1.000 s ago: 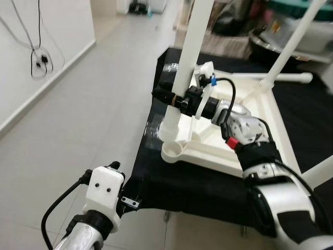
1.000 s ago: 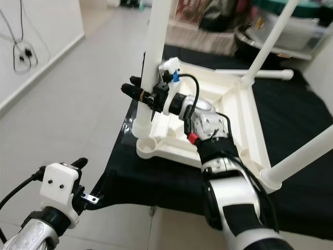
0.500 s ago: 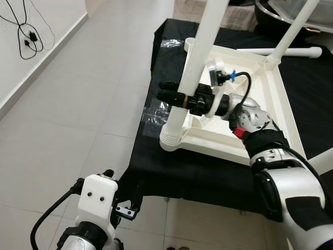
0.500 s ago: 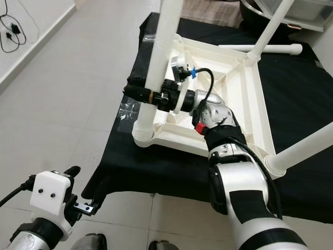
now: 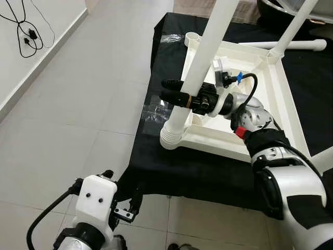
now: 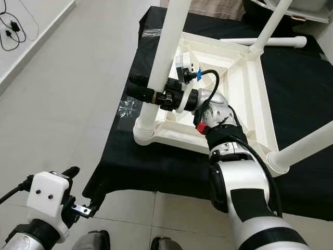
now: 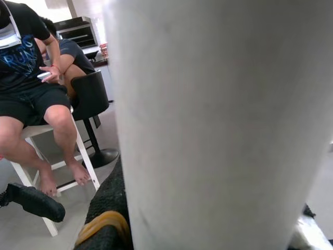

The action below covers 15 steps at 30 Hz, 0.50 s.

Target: Building children table

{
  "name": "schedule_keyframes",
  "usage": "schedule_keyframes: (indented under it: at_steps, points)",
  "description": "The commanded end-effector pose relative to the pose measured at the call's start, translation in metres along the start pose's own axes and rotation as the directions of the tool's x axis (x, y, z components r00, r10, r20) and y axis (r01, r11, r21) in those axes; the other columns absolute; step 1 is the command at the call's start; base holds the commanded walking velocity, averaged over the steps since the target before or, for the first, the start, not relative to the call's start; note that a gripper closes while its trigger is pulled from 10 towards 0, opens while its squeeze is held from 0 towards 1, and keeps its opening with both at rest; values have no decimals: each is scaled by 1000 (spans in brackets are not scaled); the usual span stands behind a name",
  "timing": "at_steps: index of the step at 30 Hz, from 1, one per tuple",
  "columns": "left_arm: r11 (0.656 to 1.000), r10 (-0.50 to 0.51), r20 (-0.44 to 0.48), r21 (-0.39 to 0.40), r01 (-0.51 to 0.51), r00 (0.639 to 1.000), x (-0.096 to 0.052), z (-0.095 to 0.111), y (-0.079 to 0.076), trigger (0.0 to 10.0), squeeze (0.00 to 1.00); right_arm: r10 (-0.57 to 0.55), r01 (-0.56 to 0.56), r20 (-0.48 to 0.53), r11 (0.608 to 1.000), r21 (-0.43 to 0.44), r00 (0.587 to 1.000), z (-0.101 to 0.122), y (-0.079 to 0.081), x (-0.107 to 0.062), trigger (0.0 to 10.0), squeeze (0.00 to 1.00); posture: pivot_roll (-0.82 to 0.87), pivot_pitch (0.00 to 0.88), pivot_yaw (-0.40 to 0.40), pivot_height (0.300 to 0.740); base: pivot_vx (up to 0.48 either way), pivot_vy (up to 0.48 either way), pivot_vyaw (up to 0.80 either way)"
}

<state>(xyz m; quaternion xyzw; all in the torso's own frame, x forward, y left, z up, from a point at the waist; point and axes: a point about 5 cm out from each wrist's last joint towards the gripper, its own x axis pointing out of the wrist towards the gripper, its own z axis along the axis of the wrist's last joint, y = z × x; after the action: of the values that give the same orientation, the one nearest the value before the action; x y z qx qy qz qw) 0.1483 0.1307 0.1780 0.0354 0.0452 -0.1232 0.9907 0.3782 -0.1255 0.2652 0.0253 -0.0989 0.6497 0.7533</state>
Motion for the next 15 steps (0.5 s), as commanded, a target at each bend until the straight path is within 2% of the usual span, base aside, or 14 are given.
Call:
schedule_keyframes:
  at_steps: [1,3,7,8,15]
  points:
    - [1000,-13,-24,-6,13,1000,-2,-2,-2,10000,0,28,-28,-37,1000,14,999,-6,2,1,10000,0,205,257,-116,740,0,0,0]
    - [1000,-13,-22,-5,13,1000,-1,-2,-2,10000,0,86,-86,-40,996,1,995,-4,5,6,10000,0,202,252,-118,740,0,0,0]
    - [1000,-13,-21,-3,13,1000,-1,-1,-2,10000,0,111,-111,-38,994,-2,993,-2,6,8,10000,0,203,252,-119,740,0,0,0]
    - [1000,-16,-18,-4,16,1000,1,-1,-3,10000,0,176,-178,-57,983,-47,983,1,10,15,10000,0,200,245,-118,740,0,0,0]
    - [1000,-18,-13,-5,18,1000,4,-1,-3,10000,0,248,-258,-83,956,-137,965,11,17,30,10000,0,192,225,-121,740,0,0,0]
